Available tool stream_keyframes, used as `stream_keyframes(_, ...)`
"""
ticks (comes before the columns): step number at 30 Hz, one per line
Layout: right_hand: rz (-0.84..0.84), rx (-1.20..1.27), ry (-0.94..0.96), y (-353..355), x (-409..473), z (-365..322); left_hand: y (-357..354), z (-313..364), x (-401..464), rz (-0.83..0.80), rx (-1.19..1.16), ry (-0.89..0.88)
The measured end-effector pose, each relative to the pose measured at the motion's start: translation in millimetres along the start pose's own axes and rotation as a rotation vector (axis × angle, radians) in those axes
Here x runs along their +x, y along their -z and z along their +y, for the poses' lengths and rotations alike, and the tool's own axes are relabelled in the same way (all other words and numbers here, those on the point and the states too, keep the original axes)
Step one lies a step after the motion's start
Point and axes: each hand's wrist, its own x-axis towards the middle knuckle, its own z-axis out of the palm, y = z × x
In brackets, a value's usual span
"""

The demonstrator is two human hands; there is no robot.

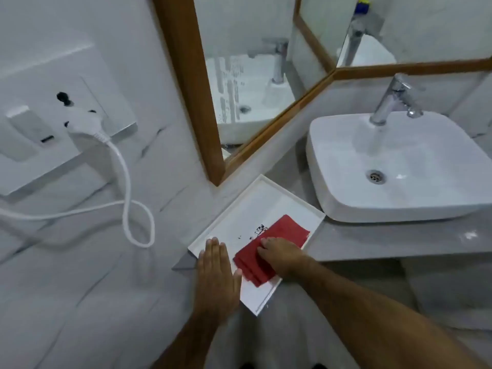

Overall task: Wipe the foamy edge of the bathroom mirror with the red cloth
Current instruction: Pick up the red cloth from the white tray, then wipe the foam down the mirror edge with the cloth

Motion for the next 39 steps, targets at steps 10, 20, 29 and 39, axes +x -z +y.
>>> stream_keyframes(10,-0.155,-0.011,-0.074,25,44,28,-4,-14,30,-0.006,0.056,-0.039)
stream_keyframes(20,-0.303,0.925,-0.167,83,4,89,88,38,72,0.193,0.172,-0.118)
stream_keyframes(29,0.196,2.454,0.048,265,-63,137,304,82,108,0.540,0.389,-0.253)
stream_keyframes(39,1.357,2.288,0.464,605,-149,164,644,105,120,0.987,0.717,-0.223)
